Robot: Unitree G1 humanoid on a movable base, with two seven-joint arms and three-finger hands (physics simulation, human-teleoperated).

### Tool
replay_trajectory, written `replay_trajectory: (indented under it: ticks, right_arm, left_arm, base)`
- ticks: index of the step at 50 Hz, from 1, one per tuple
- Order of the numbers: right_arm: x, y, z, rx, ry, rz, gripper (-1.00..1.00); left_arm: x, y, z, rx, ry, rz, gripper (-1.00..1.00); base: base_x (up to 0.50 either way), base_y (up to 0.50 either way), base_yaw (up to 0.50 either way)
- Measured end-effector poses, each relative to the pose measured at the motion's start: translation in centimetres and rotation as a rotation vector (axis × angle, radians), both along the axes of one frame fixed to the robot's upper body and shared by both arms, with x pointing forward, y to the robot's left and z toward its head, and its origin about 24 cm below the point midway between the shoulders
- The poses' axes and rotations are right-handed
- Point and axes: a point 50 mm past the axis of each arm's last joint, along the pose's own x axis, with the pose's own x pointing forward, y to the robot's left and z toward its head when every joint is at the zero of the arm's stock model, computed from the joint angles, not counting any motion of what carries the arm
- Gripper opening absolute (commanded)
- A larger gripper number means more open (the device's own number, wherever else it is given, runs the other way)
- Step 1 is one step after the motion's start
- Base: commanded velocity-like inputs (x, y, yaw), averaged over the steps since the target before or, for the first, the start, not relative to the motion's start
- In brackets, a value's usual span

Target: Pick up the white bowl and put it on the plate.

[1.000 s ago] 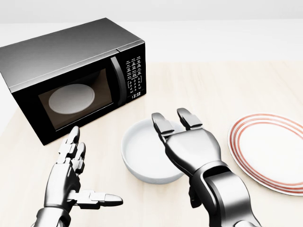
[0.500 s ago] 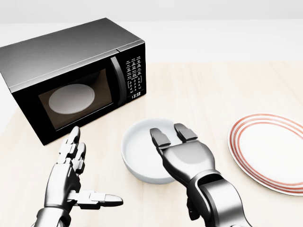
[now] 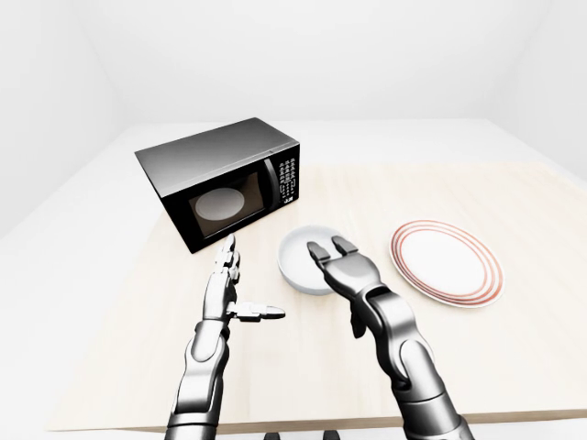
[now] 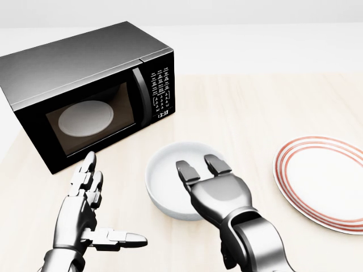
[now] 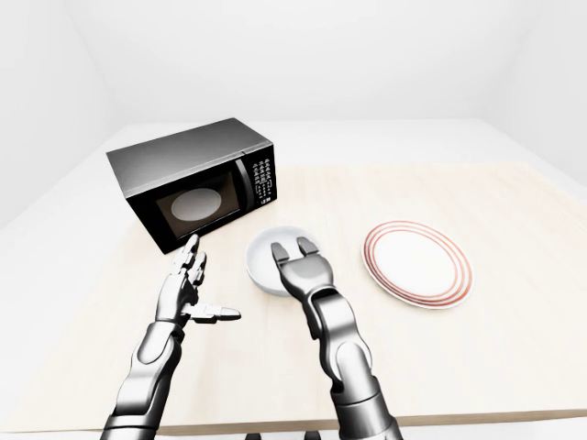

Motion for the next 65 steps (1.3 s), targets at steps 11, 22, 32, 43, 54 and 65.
replay_trajectory:
  ticks: [11,22,32,43,54,65]
  right_arm:
    - [-0.1,0.1,-0.4,-0.007,0.015,0.009,1.00]
    - [-0.1,0.2,-1.0,-0.020,0.039,0.016,1.00]
    - [0.0,0.1,-1.4,-0.032,0.054,0.019,1.00]
    - [0.3,0.1,-1.6,-0.043,0.063,0.020,1.00]
    - [0.6,-0.1,-1.8,-0.056,0.074,0.017,1.00]
    - [0.8,0.0,-2.2,-0.067,0.089,0.021,1.00]
  left_arm:
    - [0.0,0.0,0.0,0.000,0.000,0.000,1.00]
    - [0.0,0.0,0.0,0.000,-0.001,-0.002,1.00]
    - [0.0,0.0,0.0,0.000,-0.001,-0.003,1.00]
    - [0.0,-0.1,0.1,0.000,0.000,-0.003,1.00]
    - [0.0,-0.1,0.1,0.001,0.001,-0.003,1.00]
    - [0.0,-0.1,0.0,0.001,0.001,-0.003,1.00]
  base:
    - [0.00,0.00,0.00]
    - [0.00,0.00,0.00]
    - [0.00,0.00,0.00]
    - [0.00,0.00,0.00]
    - [0.00,0.00,0.00]
    - [0.00,0.00,0.00]
